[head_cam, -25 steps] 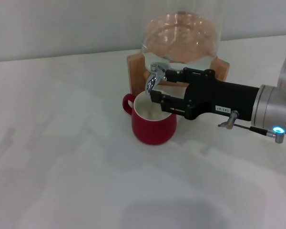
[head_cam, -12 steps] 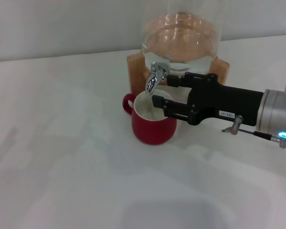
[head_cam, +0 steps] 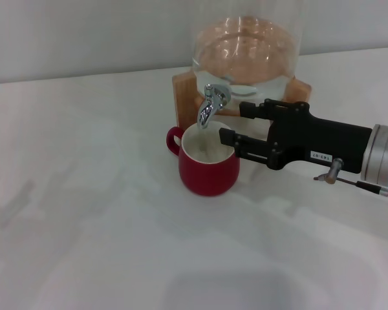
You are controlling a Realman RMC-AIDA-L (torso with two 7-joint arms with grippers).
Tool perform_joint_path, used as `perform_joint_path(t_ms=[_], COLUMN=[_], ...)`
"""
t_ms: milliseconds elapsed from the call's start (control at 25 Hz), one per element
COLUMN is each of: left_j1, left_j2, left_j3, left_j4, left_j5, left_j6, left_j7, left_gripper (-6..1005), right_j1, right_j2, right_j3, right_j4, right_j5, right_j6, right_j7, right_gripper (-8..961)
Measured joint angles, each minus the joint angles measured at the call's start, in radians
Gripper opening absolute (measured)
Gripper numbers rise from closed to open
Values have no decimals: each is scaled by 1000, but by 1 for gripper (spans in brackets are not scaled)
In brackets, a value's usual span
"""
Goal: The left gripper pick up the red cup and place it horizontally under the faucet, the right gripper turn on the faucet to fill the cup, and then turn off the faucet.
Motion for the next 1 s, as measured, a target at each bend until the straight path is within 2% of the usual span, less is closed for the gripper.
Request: perform_joint_path(t_ms=[1000], left_j1=[-11], left_j2=[2], left_j3=[-27], left_j4=[-4], left_j5=[7], left_j6=[0], left_j7=[0], left_gripper=[880], right_j1=[6], right_j2=[0], right_j3=[14], right_j4=[-17], right_j5=[27], right_j6=[50], right_j7=[-14], right_gripper=[631])
